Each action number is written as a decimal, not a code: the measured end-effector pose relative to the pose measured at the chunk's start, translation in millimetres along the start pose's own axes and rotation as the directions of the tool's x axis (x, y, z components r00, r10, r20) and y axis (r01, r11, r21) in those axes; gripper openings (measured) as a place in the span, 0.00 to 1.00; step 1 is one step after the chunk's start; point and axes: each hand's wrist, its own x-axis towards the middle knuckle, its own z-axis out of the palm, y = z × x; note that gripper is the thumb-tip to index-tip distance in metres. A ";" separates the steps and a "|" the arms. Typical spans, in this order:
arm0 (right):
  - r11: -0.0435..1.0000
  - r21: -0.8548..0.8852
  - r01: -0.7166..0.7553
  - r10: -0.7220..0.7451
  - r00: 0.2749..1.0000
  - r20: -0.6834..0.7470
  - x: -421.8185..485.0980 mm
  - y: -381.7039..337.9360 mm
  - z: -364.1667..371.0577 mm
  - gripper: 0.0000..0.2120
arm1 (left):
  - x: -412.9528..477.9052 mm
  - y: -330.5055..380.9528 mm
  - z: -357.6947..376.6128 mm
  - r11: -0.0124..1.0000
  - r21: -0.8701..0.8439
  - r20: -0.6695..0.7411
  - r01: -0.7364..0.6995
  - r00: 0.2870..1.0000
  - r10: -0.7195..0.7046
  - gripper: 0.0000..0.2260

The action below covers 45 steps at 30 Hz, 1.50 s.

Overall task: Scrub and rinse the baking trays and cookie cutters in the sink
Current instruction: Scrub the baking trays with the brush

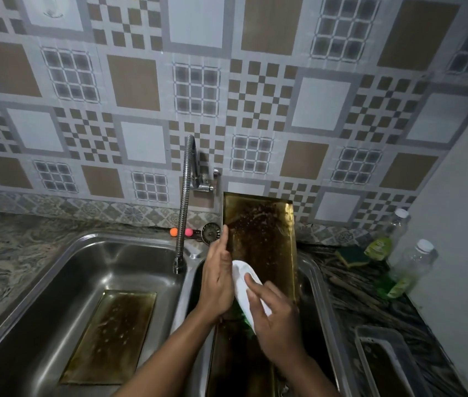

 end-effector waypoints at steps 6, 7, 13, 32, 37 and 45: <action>0.992 -0.122 0.016 -0.013 0.999 0.031 -15.2 25.1 -36.6 0.15 | -3.9 -7.1 5.6 0.993 0.038 -0.038 0.115 0.993 -0.114 0.27; 0.991 -0.137 -0.002 0.004 1.000 0.017 -17.5 27.5 -41.3 0.15 | -3.2 -7.8 5.3 0.992 0.037 -0.054 0.121 0.991 -0.119 0.27; 0.938 -0.232 -0.259 0.266 0.964 -0.002 -22.5 46.5 -58.0 0.18 | 2.6 -7.6 -3.3 0.995 0.068 -0.038 0.067 0.997 -0.065 0.33; 0.893 -0.169 -0.418 0.449 0.860 0.244 0.5 24.1 -60.7 0.11 | -7.7 -4.4 3.4 0.950 0.289 -0.045 -0.120 0.989 0.138 0.32; 0.942 -0.041 -0.334 0.326 0.936 -0.133 43.1 16.1 -77.0 0.12 | -9.7 -7.8 2.0 0.949 0.275 0.007 -0.158 0.987 0.162 0.34; 0.941 -0.089 -0.328 0.264 0.871 -0.415 104.3 0.2 -67.1 0.13 | -13.0 15.4 17.6 0.976 0.138 0.092 -0.169 0.983 0.157 0.33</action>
